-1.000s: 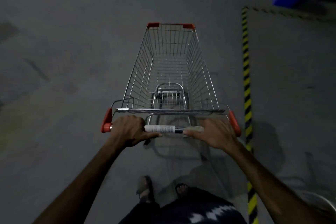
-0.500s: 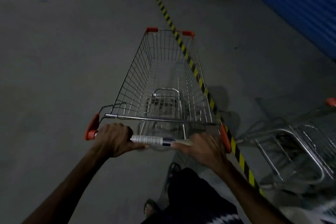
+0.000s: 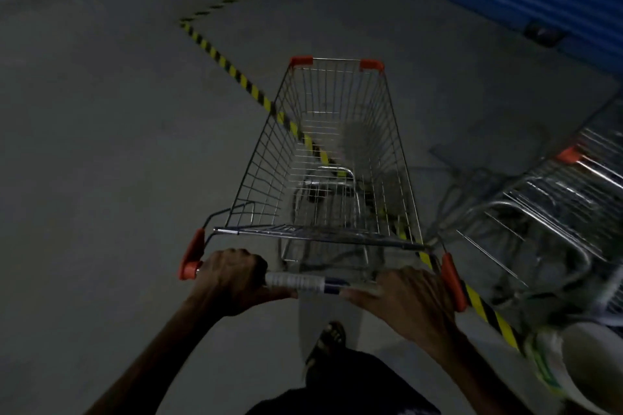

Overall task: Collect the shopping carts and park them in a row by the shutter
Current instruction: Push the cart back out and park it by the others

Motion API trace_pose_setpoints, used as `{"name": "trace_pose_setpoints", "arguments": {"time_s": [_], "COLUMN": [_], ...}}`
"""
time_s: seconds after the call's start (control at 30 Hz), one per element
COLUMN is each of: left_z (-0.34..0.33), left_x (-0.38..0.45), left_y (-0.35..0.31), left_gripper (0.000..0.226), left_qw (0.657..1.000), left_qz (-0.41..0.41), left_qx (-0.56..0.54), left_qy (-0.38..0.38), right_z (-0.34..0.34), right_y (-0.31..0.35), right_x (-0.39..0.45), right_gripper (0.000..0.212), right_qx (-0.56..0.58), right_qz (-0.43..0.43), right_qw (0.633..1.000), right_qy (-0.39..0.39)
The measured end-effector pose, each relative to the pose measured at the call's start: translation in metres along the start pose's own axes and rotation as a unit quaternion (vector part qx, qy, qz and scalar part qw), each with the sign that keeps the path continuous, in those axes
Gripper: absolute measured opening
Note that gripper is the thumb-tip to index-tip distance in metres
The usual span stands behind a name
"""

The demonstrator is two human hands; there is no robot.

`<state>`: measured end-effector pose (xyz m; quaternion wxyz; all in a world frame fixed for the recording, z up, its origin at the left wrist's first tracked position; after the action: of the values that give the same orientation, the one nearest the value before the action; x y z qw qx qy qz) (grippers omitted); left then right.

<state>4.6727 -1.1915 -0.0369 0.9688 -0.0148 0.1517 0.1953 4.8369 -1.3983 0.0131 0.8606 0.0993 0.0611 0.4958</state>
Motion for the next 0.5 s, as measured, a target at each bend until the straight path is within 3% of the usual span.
{"name": "trace_pose_setpoints", "arguments": {"time_s": [0.03, 0.07, 0.17, 0.27, 0.43, 0.5], "left_z": [0.004, 0.008, 0.031, 0.052, 0.083, 0.101], "left_x": [0.022, 0.044, 0.106, 0.169, 0.269, 0.307], "left_y": [0.004, 0.008, 0.019, 0.031, 0.047, 0.051], "left_gripper": [0.091, 0.091, 0.098, 0.091, 0.092, 0.094], "left_qw": [1.000, 1.000, 0.998, 0.996, 0.994, 0.992], "left_qz": [-0.010, -0.017, -0.042, -0.059, -0.082, -0.099], "left_qx": [0.002, 0.013, 0.040, 0.059, 0.065, 0.076], "left_qy": [0.008, 0.013, -0.001, 0.007, 0.006, -0.021], "right_z": [0.014, 0.020, -0.009, -0.021, -0.010, 0.001], "right_y": [-0.005, -0.014, -0.052, -0.087, -0.123, -0.135], "right_x": [0.014, 0.029, 0.075, 0.126, 0.201, 0.227], "right_gripper": [0.062, 0.065, 0.080, 0.102, 0.101, 0.092], "right_qx": [0.002, 0.009, -0.030, -0.011, -0.006, 0.058], "right_qz": [-0.004, -0.027, -0.106, -0.150, -0.159, -0.193], "right_qw": [0.999, 0.999, 0.990, 0.985, 0.984, 0.975], "right_qy": [-0.041, -0.032, 0.087, 0.085, 0.077, 0.094]}}
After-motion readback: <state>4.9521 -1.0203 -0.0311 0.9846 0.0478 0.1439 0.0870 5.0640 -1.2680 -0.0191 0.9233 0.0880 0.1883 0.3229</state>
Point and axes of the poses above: each hand's wrist, its own x-axis towards the middle knuckle, its own z-axis out of the back of the hand, y = z × x, the point moved 10 cm from there along x, towards the middle knuckle, and after that the axes turned 7 degrees about y, right-handed, at the moved point
